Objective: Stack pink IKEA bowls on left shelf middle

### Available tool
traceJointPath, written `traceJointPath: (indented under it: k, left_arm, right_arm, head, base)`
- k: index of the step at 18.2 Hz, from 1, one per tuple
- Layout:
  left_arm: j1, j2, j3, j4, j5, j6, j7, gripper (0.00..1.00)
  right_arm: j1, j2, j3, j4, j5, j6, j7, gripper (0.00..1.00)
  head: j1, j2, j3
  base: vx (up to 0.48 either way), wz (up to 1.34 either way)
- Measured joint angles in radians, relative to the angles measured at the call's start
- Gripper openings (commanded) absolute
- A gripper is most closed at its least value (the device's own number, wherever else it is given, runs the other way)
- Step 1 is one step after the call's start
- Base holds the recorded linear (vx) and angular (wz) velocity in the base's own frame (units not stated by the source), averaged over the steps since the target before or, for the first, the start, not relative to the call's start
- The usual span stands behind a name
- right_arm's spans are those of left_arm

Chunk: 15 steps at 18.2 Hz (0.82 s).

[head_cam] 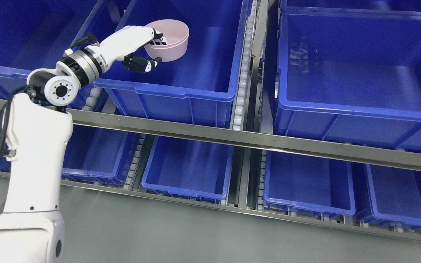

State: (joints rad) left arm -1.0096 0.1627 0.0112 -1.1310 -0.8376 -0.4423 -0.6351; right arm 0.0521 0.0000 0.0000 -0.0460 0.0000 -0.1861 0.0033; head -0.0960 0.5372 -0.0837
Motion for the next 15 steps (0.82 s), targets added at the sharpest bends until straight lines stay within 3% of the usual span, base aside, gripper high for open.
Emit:
traceJointPath:
  k: [8,12,15]
  left_arm:
    - [-0.012,-0.027,-0.006,0.05,0.001,-0.001,0.099,0.84]
    - [-0.01,-0.057,-0.001,0.062,0.01,-0.003,0.163,0.87]
    - [-0.009,-0.083,0.031,0.065,0.055,-0.001,0.287,0.87]
  right_arm:
    - [0.0,0.0,0.0,0.0,0.0,0.0,0.0,1.0]
    - [0.0,0.0,0.0,0.0,0.0,0.0,0.0,1.0]
    - [0.0,0.0,0.0,0.0,0.0,0.0,0.0,1.0]
  head:
    - [0.0,0.0,0.0]
    - [0.0,0.0,0.0]
    - [0.0,0.0,0.0]
  base:
    - [0.0,0.0]
    - [0.0,0.0]
    - [-0.002,-0.01]
